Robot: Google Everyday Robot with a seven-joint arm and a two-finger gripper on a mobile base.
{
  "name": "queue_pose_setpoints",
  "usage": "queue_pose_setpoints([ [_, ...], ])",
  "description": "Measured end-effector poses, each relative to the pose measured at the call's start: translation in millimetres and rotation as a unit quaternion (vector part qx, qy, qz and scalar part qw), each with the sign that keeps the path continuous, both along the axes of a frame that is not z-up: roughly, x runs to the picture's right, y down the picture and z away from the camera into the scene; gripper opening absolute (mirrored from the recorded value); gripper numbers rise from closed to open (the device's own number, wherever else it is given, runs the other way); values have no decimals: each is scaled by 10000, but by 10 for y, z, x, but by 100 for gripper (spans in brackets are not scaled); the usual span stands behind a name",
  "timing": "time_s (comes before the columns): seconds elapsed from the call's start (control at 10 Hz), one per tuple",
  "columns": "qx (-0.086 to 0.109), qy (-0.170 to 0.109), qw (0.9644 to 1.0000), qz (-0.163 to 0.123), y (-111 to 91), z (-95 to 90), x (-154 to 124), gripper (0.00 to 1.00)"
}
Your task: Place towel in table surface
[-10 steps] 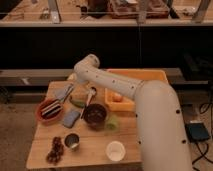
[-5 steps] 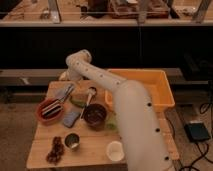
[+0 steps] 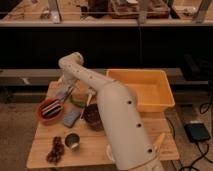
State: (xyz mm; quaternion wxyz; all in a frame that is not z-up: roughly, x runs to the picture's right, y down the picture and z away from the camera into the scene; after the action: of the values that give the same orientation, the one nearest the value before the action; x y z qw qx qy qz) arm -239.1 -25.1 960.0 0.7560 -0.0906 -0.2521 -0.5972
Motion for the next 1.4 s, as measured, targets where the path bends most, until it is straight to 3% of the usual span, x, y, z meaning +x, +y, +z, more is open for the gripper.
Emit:
queue_pose_setpoints([
  [0.3,301,82,9994,-167,111,116,-146,80],
  [0.9,259,215,9989,-334,239,473,-193,80],
  [1.2,356,345,9976,-484,212,562,-276,79],
  [1.4,435,409,9968,-529,166,591,-289,61],
])
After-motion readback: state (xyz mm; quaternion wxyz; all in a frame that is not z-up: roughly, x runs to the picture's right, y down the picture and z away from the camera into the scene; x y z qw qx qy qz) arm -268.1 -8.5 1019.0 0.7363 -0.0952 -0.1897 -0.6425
